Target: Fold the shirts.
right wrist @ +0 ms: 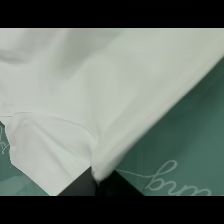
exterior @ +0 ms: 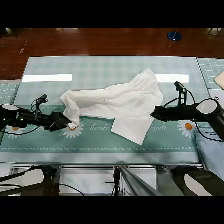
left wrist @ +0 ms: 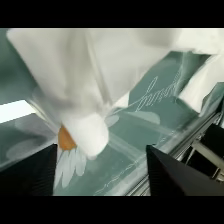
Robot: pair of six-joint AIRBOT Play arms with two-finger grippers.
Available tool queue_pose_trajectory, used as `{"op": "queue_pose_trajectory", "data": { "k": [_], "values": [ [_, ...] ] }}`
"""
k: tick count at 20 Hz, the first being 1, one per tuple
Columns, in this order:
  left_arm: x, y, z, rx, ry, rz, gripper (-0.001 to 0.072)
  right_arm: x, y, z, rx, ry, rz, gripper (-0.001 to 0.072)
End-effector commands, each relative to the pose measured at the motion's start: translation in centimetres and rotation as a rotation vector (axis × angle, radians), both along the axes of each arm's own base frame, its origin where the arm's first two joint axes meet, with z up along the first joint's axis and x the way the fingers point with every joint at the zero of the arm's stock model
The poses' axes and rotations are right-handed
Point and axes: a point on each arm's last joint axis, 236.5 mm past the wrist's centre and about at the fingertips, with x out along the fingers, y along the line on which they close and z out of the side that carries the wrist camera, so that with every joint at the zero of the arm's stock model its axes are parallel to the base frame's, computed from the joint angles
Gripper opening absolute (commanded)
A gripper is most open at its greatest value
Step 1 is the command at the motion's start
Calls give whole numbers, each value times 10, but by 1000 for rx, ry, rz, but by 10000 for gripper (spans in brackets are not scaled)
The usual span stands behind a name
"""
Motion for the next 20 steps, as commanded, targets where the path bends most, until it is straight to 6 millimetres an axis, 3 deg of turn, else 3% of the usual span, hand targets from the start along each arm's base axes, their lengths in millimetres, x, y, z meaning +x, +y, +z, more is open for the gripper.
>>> {"op": "queue_pose_trajectory", "data": {
  "k": [1, 5, 9, 11, 12, 13, 14, 17, 18, 20],
  "values": [
    [3, -1, -19, -4, 22, 17, 537, 0, 0, 0, 1, 0, 0, 19],
    [6, -6, -19, -17, 15, 14, 366, 0, 1, 1, 6, 3, -5, 19],
    [2, -21, -21, -5, 14, -40, 364, 0, 1, 1, 9, 8, -12, 19],
    [4, -29, -27, 29, 22, -43, 309, -2, 2, 1, 14, 15, -11, 19],
    [5, -32, -29, 40, 20, -49, 123, -3, 3, 1, 18, 20, -8, 19],
    [3, -34, -29, 39, 20, -58, 34, -5, 4, 1, 21, 28, -3, 19],
    [2, -36, -27, 30, 23, -64, 33, -7, 5, 1, 22, 35, 3, 19],
    [1, -40, -5, -28, 21, -100, 32, -5, 7, 10, 27, 25, 23, 19],
    [6, -40, 7, -39, -8, -108, 32, -1, 9, 22, 30, 0, 42, 19],
    [25, -39, 51, -66, -128, -100, 32, 17, 9, 67, 19, -123, 74, 18]
  ]
}}
